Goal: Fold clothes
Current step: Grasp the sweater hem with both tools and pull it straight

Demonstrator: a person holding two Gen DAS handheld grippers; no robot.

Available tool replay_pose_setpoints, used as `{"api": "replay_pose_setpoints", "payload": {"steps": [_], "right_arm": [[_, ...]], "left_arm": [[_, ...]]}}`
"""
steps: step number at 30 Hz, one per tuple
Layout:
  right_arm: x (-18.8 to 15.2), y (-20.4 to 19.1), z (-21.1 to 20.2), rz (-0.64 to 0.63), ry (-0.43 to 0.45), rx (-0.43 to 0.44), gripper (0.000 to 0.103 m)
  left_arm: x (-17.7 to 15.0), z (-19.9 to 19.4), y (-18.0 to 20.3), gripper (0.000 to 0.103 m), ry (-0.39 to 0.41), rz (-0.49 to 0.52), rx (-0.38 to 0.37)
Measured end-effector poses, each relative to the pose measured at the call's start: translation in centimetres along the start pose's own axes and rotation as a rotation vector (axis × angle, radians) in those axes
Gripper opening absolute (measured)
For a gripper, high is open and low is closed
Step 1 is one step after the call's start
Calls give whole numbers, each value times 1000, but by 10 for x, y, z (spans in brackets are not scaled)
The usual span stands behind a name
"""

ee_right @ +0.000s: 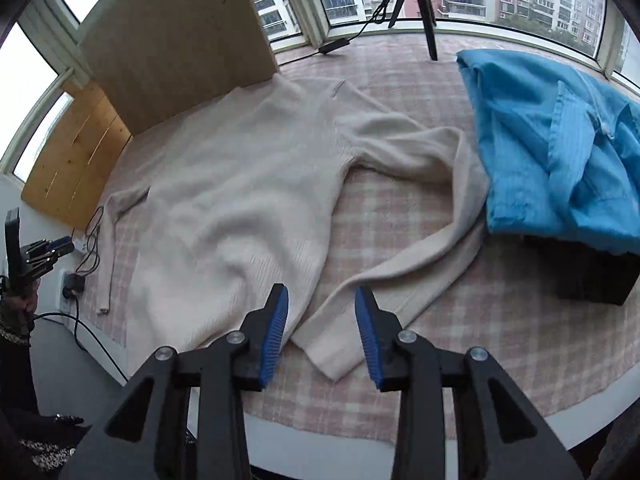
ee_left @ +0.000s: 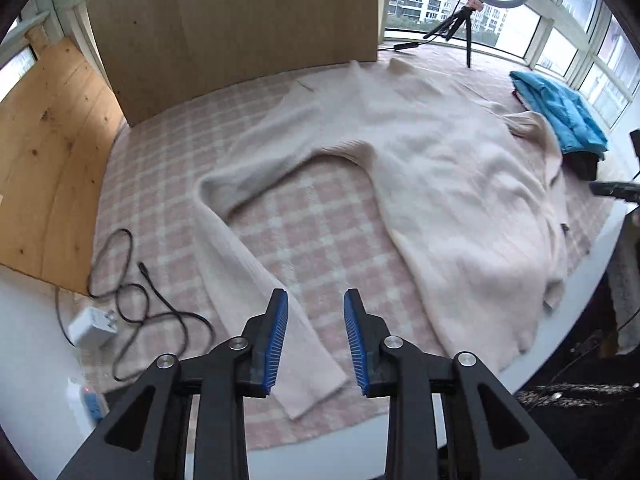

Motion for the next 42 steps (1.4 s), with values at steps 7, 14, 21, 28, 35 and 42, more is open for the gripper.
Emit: {"api": "replay_pose_setpoints", "payload": {"steps": [7, 14, 21, 28, 35, 42], "right_arm": [[-80, -62, 39, 54, -132, 128, 46], [-105, -90, 63, 29, -166, 128, 48], [-109, -107, 78, -32, -134, 169, 12], [-85, -89, -7, -34, -38, 241, 6], [-112, -33, -23, -34, -112, 39, 6], [-140, -17, 18, -59, -286, -78, 11]], "left_arm": [[-48, 65, 76, 35, -148, 22, -164], [-63, 96, 108, 35, -192, 32, -202], [-52, 85, 112, 5, -115, 24, -251], [-38, -25, 86, 5, 26, 99, -155], [-90, 33, 108, 2, -179, 186, -160], [-86, 47, 85, 24, -180, 25, -216]]}}
Point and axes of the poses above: each gripper's, at about its wrist camera, not at the fingertips, and z roughly the way its jaws point, y to its right, x to its top, the point moved 8 cm from there along z, roughly the way its jaws point, and after that the axes turned 7 degrees about -x, right-handed, at the moved point
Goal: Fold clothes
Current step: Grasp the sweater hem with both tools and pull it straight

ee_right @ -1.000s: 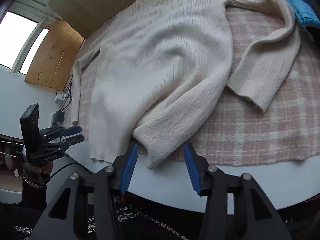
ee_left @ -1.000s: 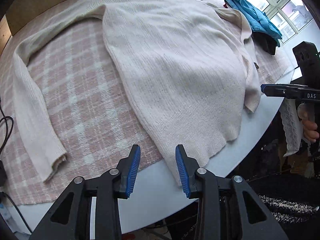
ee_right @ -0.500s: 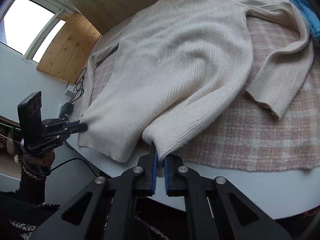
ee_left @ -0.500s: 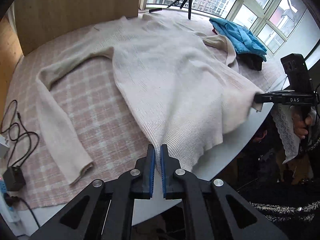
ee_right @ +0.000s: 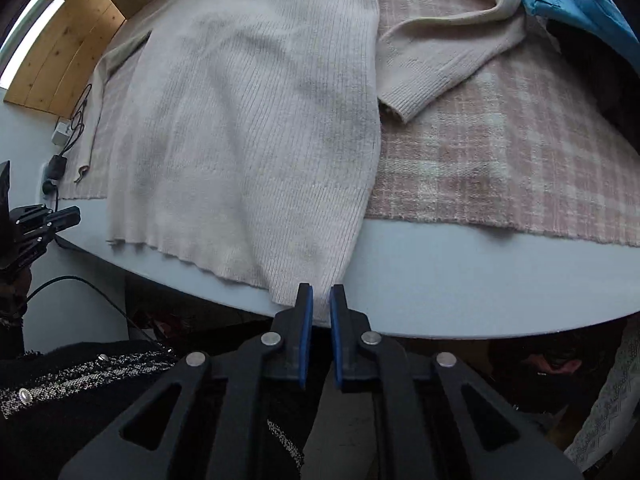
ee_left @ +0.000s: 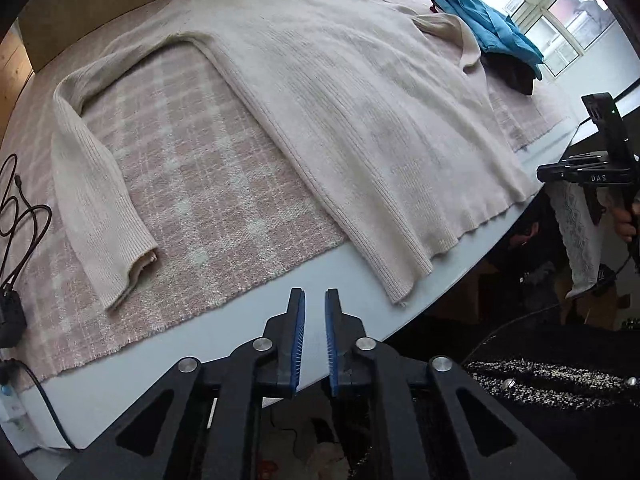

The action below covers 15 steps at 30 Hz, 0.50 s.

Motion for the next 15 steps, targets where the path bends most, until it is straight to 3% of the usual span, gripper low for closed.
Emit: {"api": "replay_pose_setpoints", "payload": {"steps": [2, 3, 5, 10, 12, 14, 15], "right_arm": [[8, 5, -11, 19, 28, 15, 17], [12, 8, -16, 28, 43, 22, 31], [19, 12, -17, 48, 62, 32, 47], [24, 8, -3, 58, 53, 32, 47], [23, 5, 6, 51, 38, 38, 47], [21, -1, 14, 33, 33, 29, 47], [20, -3, 17, 25, 36, 32, 47]], "left_arm": [[3, 6, 5, 33, -3, -26, -40], [5, 12, 10, 36, -8, -31, -57], [8, 24, 19, 38, -18, -29, -81], [14, 46, 29, 38, -25, -10, -24], [17, 48, 29, 30, -9, 0, -1], [18, 48, 30, 4, 3, 12, -4], [19, 48, 30, 3, 9, 19, -11]]}}
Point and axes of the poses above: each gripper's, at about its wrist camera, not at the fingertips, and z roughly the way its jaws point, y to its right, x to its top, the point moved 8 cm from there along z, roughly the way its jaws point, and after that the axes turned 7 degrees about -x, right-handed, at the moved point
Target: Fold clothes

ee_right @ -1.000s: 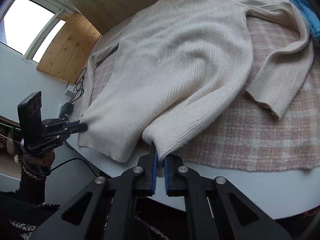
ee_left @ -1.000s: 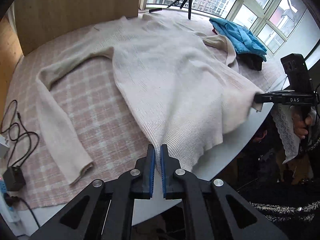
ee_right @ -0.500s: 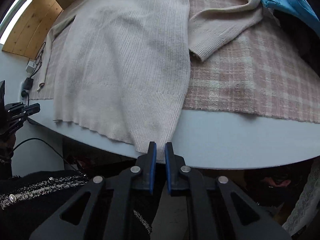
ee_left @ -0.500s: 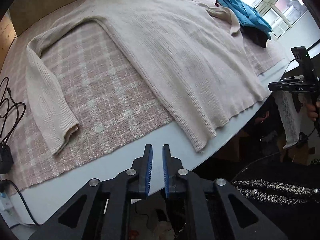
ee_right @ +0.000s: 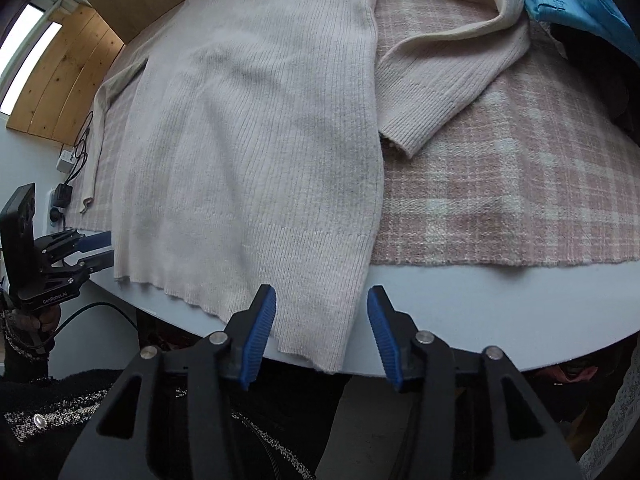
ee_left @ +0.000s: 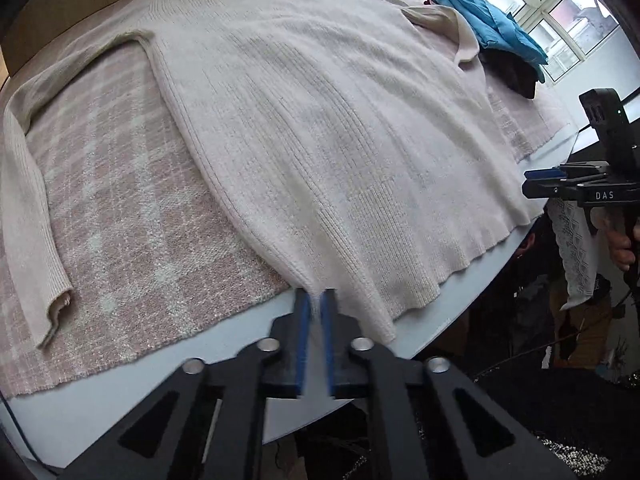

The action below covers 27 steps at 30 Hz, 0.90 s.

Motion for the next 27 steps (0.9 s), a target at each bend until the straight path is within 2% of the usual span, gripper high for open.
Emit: {"api": "replay_pose_setpoints", "payload": {"steps": [2, 3, 4, 9, 12, 14, 16, 19, 20, 23, 27], "right_arm": [[-1, -5, 4, -12, 14, 14, 34], [-1, -6, 5, -12, 21, 18, 8], [0, -7, 4, -4, 30, 32, 4], [6, -9, -26, 23, 102, 74, 4], [8, -7, -48, 38, 148, 93, 4], [0, 3, -32, 34, 93, 36, 4], [-8, 15, -14, 30, 32, -26, 4], [-9, 18, -2, 24, -11, -47, 4], [-6, 15, -7, 11, -14, -52, 5], [12, 4, -40, -48, 29, -76, 7], [65, -31, -94, -88, 178, -20, 21]], "left_arm": [[0, -2, 0, 3, 11, 13, -15], [1, -11, -1, 3, 23, 20, -15], [1, -24, -5, 3, 42, 25, -4], [5, -86, -18, 2, 127, 48, 57], [-1, -88, -27, 3, 119, 40, 73], [-16, -66, -35, 3, 59, 20, 44], [-27, -39, -39, 3, 0, 15, 45], [-31, -37, -46, 4, -16, -32, 28], [-31, -43, -49, 5, -4, -43, 25], [-29, -77, -74, 25, 96, -82, 73], [-29, -96, -131, 26, 187, -236, 169]]}}
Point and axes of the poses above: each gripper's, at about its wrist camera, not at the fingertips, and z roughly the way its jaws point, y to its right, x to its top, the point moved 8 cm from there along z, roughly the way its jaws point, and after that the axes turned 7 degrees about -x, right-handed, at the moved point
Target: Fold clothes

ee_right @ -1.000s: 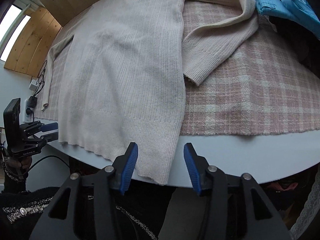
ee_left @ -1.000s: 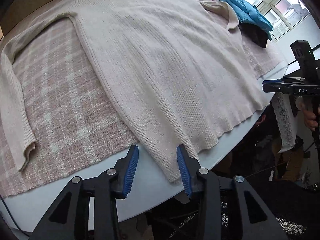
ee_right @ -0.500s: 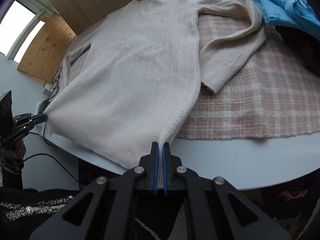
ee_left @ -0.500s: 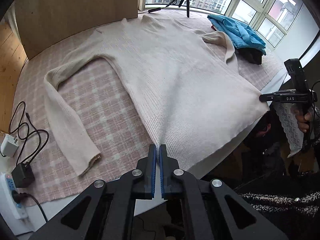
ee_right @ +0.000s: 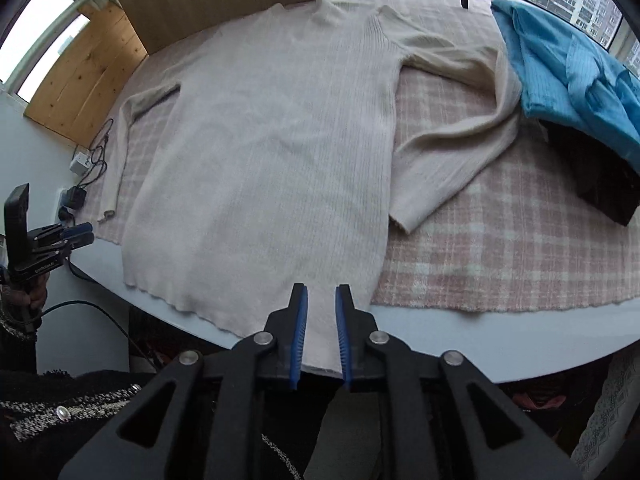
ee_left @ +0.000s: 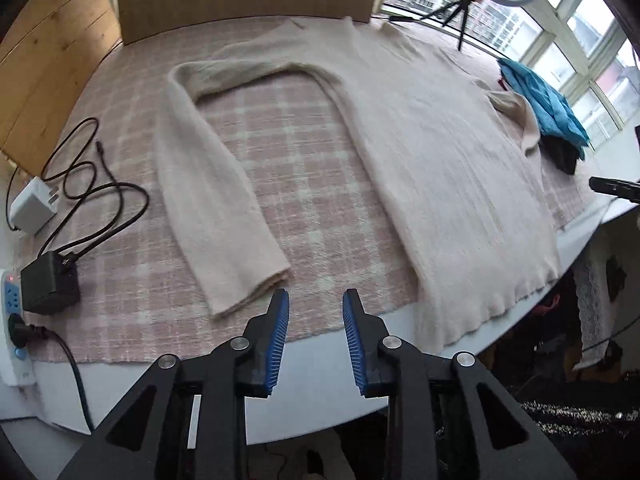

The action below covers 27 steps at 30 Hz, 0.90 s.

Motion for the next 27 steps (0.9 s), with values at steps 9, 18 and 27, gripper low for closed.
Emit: {"api": "replay_pose_setpoints", "payload": {"steps": [9, 18, 27], "right_arm": [[186, -164, -8, -123, 211, 131, 39], [290, -254, 113, -103, 55, 210, 41], [279, -355, 209, -235, -136, 248, 41]], "left_arm": [[12, 41, -5, 44, 10, 1, 45], [13, 11, -61, 5, 91, -121, 84], [-20, -33, -84, 6, 155, -145, 152]]}}
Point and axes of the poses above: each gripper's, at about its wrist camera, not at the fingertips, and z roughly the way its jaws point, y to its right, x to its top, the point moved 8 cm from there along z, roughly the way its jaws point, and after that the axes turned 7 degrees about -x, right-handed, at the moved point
